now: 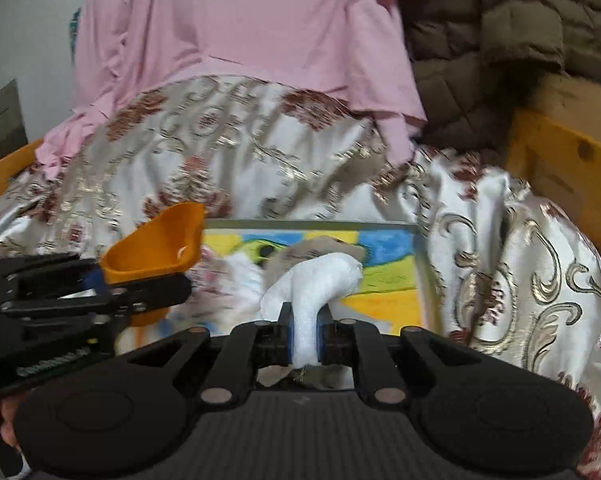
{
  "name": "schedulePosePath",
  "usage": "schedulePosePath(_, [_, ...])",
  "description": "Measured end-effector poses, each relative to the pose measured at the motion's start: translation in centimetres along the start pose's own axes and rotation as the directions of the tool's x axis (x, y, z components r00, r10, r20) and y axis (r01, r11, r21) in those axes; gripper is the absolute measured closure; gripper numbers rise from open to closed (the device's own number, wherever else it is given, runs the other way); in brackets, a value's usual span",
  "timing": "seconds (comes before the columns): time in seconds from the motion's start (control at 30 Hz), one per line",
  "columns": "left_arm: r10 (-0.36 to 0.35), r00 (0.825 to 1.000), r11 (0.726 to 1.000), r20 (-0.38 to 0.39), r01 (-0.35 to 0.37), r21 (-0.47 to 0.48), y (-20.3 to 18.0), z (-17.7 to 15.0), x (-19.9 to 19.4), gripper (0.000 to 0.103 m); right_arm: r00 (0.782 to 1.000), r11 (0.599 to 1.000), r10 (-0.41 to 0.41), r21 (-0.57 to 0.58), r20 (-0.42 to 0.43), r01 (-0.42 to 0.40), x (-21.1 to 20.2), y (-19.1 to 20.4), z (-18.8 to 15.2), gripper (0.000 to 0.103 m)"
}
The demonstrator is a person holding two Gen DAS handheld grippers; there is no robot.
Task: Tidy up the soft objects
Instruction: 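Carry the orange cup and white cloth into the tray and open both tools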
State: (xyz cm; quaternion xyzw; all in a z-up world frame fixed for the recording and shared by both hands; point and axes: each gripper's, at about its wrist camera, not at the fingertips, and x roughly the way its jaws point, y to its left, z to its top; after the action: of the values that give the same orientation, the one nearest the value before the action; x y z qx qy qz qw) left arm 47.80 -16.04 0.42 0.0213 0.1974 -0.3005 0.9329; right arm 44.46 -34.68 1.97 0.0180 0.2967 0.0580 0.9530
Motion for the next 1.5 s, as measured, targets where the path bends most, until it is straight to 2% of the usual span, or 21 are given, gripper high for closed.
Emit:
schedulePosePath(0.23, [-0.023, 0.994, 0.998, -0.108, 0.028, 0.050, -3.0, 0.2, 6.2, 0.073, 0.999, 0.999, -0.009, 0.044, -0.031, 0.010, 2.2, -4.5, -1.4, 0.090])
schedulePosePath(0.4, [-0.017, 0.987, 0.989, -0.158, 0.040, 0.144, -4.9, -0.3, 7.8, 0.068, 0.998, 0.999, -0.012, 0.039, -0.056, 0.015, 2.7, -5.4, -2.2, 0.084])
schedulePosePath(0.53, [-0.028, 0.985, 0.986, -0.172, 0.056, 0.158, -5.1, -0.5, 8.3, 0.061, 0.998, 0.999, -0.010, 0.049, -0.064, 0.013, 2.5, -6.0, -2.5, 0.075])
schedulePosePath(0.6, [-0.031, 0.986, 0.986, -0.167, 0.057, 0.155, -4.9, -0.6, 8.3, 0.058, 0.998, 0.999, -0.009, 0.051, -0.062, 0.012, 2.2, -6.3, -2.7, 0.070])
schedulePosePath(0.7, [-0.035, 0.985, 0.987, -0.168, 0.060, 0.147, -4.9, -0.8, 8.0, 0.047, 0.998, 0.998, -0.013, 0.052, -0.059, 0.017, 2.0, -6.5, -2.8, 0.060])
schedulePosePath(0.83, [-0.029, 0.988, 0.992, -0.153, 0.048, 0.117, -4.6, -1.2, 7.5, 0.037, 0.999, 0.998, -0.017, 0.051, -0.042, 0.019, 1.5, -6.4, -3.0, 0.057])
schedulePosePath(0.93, [-0.020, 0.990, 0.994, -0.143, 0.036, 0.107, -4.6, -1.4, 7.0, 0.034, 0.999, 0.999, -0.029, 0.039, -0.026, 0.030, 0.9, -6.1, -3.2, 0.053])
schedulePosePath(1.07, [-0.004, 0.994, 0.994, -0.110, 0.016, 0.112, -4.7, -1.5, 5.7, 0.027, 1.000, 0.998, -0.031, 0.056, 0.000, 0.031, -0.3, -6.3, -3.4, 0.041])
schedulePosePath(1.23, [0.004, 0.996, 0.993, -0.091, 0.007, 0.119, -4.8, -1.5, 4.2, 0.023, 0.999, 0.998, -0.039, 0.054, 0.029, 0.037, -1.8, -6.0, -3.5, 0.036])
schedulePosePath(1.4, [0.018, 0.997, 0.996, -0.068, -0.012, 0.091, -4.7, -1.5, 2.0, 0.018, 0.997, 0.998, -0.051, 0.049, 0.058, 0.049, -3.9, -5.3, -3.7, 0.029])
schedulePosePath(1.5, [0.036, 0.998, 0.998, -0.049, -0.034, 0.044, -4.5, -1.5, 0.2, 0.013, 0.995, 0.997, -0.054, 0.052, 0.080, 0.050, -5.3, -4.8, -3.8, 0.023])
